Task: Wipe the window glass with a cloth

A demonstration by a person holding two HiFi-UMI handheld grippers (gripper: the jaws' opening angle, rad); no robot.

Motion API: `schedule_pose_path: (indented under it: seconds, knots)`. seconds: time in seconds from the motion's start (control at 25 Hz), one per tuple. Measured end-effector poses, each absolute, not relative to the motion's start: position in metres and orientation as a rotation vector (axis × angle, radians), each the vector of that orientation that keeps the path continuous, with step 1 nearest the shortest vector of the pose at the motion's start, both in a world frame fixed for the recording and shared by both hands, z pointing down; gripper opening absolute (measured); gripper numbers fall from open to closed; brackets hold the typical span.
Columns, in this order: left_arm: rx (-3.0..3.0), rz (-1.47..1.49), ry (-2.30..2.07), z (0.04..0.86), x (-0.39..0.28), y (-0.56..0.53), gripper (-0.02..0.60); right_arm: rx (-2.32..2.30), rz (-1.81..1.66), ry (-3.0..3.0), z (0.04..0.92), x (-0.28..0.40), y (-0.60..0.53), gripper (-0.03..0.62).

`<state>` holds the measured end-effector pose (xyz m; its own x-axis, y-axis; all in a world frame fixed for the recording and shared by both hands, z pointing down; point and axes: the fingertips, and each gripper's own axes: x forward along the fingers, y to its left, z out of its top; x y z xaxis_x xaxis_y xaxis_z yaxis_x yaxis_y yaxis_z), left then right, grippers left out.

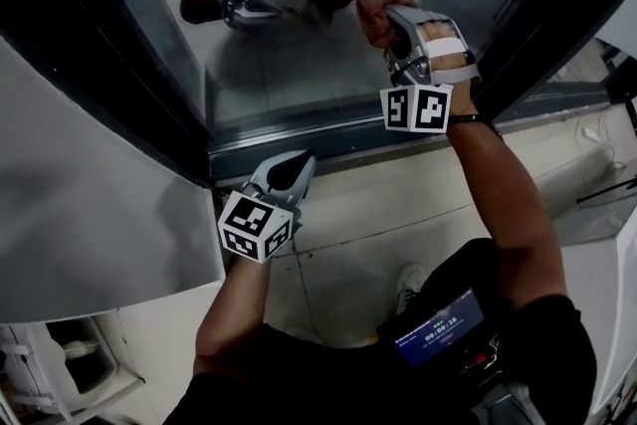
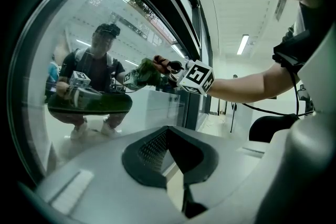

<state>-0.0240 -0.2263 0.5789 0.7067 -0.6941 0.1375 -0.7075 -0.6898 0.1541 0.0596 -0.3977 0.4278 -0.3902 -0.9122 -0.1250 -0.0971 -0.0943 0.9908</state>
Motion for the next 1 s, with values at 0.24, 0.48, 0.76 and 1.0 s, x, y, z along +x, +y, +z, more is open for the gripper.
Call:
schedule_pose_path:
  seconds: [0.24, 0.48, 0.76, 1.0]
  knots:
    - [2.713, 0.094, -1.134, 0.579, -0.028, -0.227, 0.017, 1.103, -1.535, -1.522, 0.449, 0.057, -0.397, 0.043]
    - [2.714, 0.094, -1.131, 0.579, -0.028, -0.226, 0.017, 1.044, -1.513, -1.523, 0.476, 0.056, -0.396, 0.043]
    - [2.711, 0.092, -1.135, 0.579, -0.031, -0.227, 0.017, 1.016, -1.483, -1.534, 0.494, 0.054, -0.397, 0.043]
    - [2.714, 0.070, -1.145, 0.573, -0.032, -0.226, 0.017, 0.986, -1.431, -1.559, 0.499, 0.056, -0.397, 0.043]
